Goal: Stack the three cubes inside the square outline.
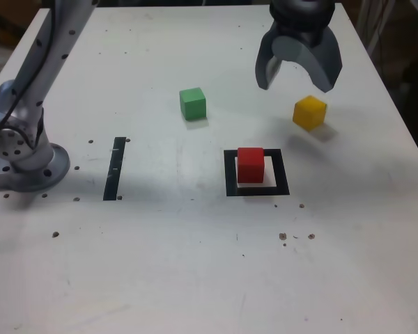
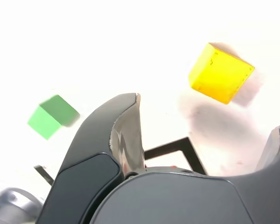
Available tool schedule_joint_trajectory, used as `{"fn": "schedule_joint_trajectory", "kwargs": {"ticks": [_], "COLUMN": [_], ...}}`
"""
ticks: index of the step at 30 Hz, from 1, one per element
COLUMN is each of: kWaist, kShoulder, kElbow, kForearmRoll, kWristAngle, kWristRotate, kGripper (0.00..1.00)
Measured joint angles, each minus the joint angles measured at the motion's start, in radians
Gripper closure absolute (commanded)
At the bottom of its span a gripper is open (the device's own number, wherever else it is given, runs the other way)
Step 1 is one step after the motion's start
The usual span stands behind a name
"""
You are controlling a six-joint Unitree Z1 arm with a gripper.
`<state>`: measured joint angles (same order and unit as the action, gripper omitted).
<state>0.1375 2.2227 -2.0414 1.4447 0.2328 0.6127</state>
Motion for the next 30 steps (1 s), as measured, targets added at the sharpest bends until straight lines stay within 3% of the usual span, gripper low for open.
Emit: {"fn": "schedule_joint_trajectory", "kwargs": {"ticks": [4,13,20,30], "kWaist": [0.0,0.0,0.0,0.011], "kShoulder": [0.024,0.122,0.137,0.153], "kElbow": [0.013,-0.008,-0.017,-0.024], "kForearmRoll": [-0.031,-0.1,-0.117,-0.115], "kWristAngle": [0.026,-0.008,-0.009,-0.024], "kWristRotate": [0.133,0.18,0.182,0.164], "kGripper": [0.03,0.03,0.14,0.38]}}
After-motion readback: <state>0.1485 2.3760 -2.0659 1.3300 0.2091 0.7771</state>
